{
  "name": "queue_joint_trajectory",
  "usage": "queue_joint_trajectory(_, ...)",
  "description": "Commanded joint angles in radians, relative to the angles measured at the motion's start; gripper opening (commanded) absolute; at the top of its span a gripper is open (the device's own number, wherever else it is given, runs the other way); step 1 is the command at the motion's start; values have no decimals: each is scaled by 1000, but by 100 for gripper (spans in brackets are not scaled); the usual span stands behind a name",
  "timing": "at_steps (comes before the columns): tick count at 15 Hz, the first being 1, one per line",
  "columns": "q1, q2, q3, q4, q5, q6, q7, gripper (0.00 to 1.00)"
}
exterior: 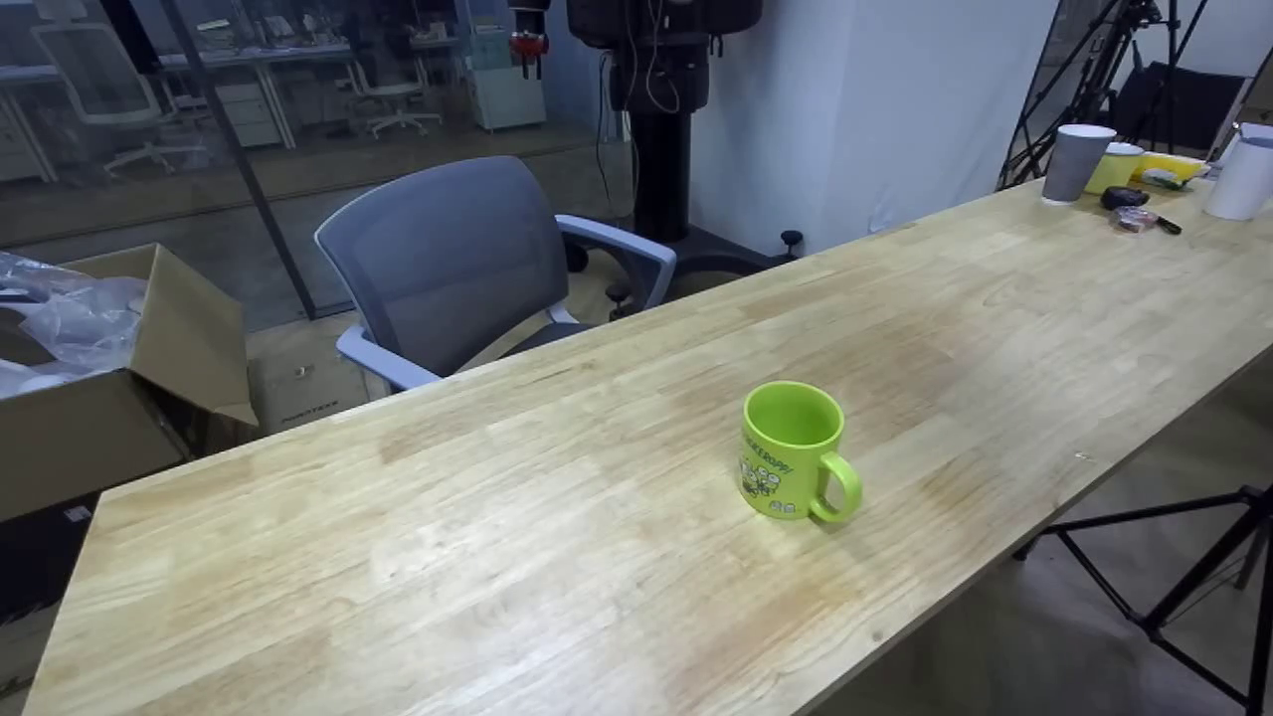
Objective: Move the mug to the right
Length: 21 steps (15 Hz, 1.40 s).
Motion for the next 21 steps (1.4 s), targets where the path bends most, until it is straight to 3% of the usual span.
queue_joint_trajectory(1,-6,0,5,2,4,-3,-4,100)
queue_joint_trajectory(9,-9,21,12,14,0,22,5,100)
queue_joint_trajectory(17,1,191,9,115,6,298,-11,100)
queue_joint_trajectory(21,2,322,10,174,6,370,-10,100)
